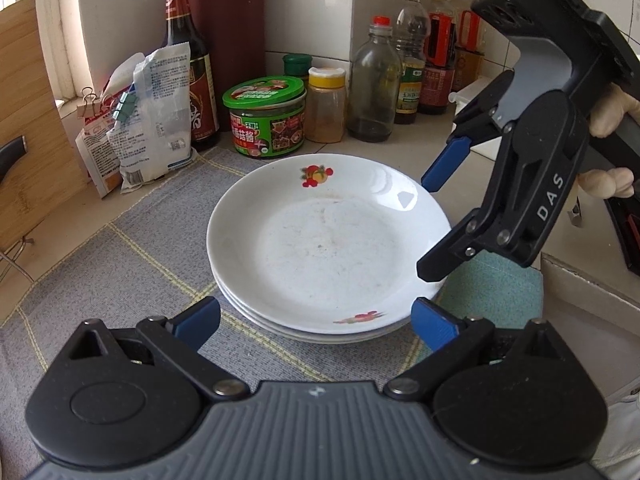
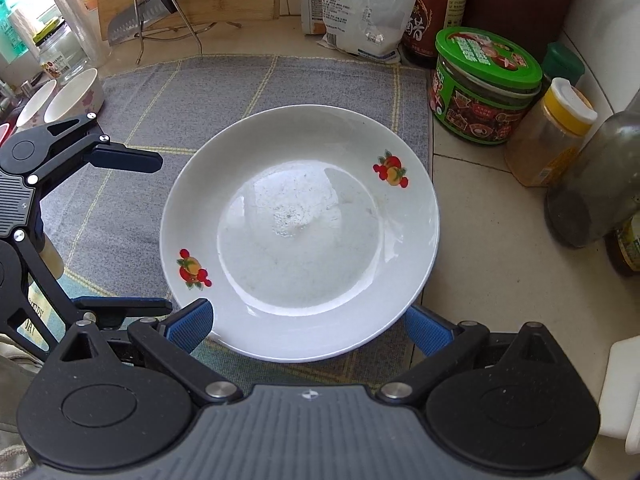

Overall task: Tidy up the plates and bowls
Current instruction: 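Open the right tool to release the plate onto the stack, then pull the right tool back from the plate stack toward the bowls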

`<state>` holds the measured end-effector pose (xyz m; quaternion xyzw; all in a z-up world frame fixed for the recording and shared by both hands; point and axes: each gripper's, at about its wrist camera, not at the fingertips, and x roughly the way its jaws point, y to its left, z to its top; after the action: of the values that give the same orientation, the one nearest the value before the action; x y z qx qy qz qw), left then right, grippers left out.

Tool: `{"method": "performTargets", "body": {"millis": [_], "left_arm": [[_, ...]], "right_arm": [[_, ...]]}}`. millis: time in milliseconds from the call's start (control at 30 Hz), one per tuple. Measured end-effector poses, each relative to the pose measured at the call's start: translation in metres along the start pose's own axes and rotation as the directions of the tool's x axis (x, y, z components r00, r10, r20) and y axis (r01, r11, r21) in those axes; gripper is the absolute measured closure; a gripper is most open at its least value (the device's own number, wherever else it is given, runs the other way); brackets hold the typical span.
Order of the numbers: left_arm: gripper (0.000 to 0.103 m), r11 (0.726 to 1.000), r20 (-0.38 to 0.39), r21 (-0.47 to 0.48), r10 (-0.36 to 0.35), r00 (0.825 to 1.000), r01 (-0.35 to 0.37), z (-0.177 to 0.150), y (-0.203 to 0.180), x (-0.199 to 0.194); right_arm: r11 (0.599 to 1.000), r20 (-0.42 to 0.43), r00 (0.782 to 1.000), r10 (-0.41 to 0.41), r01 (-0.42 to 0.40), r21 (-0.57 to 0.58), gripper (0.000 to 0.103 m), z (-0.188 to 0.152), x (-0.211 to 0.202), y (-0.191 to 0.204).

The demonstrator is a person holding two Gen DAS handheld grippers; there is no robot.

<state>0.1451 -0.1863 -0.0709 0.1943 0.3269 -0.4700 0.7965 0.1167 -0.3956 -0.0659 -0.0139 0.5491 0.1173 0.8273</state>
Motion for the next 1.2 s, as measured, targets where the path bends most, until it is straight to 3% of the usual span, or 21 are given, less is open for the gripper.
{"method": "performTargets", "body": {"millis": [433, 633, 800, 933, 1200], "left_arm": [[0.001, 0.995, 0.022, -0.086, 0.06, 0.998, -0.058, -0.003, 0.011, -0.012], [0.001, 0.986, 0.005, -0.148, 0.082, 0.997, -0.081, -0.015, 0.02, -0.019], [0.001, 0.962, 0.025, -0.228, 0.161, 0.987, -0.151, -0.025, 0.026, -0.036], [0.001, 0.923, 0.034, -0.307, 0.255, 0.966, -0.232, -0.029, 0.032, -0.055], [0.001, 0.804, 0.002, -0.43, 0.455, 0.89, -0.41, -0.051, 0.043, -0.096]], "right_arm": [[0.995, 0.192, 0.98, -0.041, 0.057, -0.08, 0.0, 0.012, -0.016, 0.026], [0.998, 0.242, 0.969, -0.049, 0.056, -0.022, 0.0, 0.02, -0.013, 0.032], [0.998, 0.268, 0.962, -0.06, 0.066, -0.014, 0.0, 0.027, -0.006, 0.043], [0.998, 0.287, 0.958, -0.02, 0.037, -0.053, 0.0, 0.035, -0.001, 0.051], [0.984, 0.339, 0.939, 0.058, 0.004, -0.179, 0.0, 0.045, 0.001, 0.088]]}}
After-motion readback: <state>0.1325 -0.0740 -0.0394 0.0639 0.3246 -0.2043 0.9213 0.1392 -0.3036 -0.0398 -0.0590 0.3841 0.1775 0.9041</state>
